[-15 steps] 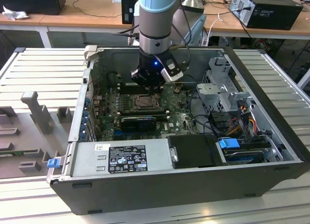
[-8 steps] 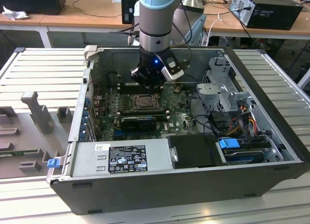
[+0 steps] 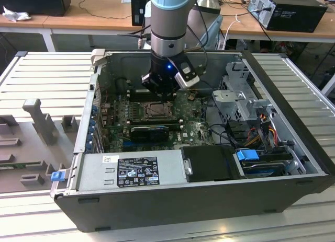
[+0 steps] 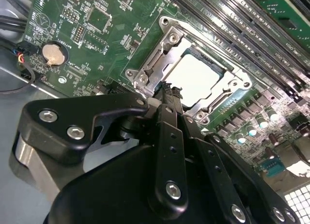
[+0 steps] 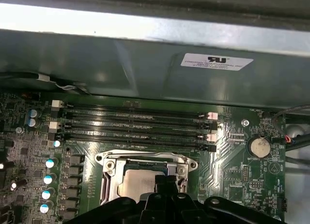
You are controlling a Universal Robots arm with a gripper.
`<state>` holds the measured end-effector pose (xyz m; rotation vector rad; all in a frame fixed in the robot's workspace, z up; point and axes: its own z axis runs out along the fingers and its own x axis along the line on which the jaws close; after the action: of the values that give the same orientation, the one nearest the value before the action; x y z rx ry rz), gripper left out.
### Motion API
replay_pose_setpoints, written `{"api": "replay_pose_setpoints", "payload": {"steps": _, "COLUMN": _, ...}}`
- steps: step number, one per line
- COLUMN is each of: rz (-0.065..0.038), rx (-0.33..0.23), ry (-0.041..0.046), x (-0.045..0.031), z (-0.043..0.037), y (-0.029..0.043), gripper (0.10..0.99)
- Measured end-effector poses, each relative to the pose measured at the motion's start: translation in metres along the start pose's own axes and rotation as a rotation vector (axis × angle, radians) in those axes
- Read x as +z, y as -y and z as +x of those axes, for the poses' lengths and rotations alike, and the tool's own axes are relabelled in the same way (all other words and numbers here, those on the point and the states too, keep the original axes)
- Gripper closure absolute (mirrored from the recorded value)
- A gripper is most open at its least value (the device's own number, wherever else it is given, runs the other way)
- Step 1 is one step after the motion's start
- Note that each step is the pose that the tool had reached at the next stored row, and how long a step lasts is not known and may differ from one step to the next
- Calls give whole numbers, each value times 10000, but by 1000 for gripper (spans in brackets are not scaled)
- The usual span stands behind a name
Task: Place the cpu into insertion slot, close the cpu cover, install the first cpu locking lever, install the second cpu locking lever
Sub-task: 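Install the second cpu locking lever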
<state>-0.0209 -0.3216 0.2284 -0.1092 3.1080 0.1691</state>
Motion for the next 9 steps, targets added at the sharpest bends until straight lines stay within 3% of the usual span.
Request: {"api": "replay_pose_setpoints", "payload": {"steps": 9, "rz": 3, "rx": 2, "ry": -2, "x": -9, "z": 5, "y": 64, "gripper": 980}}
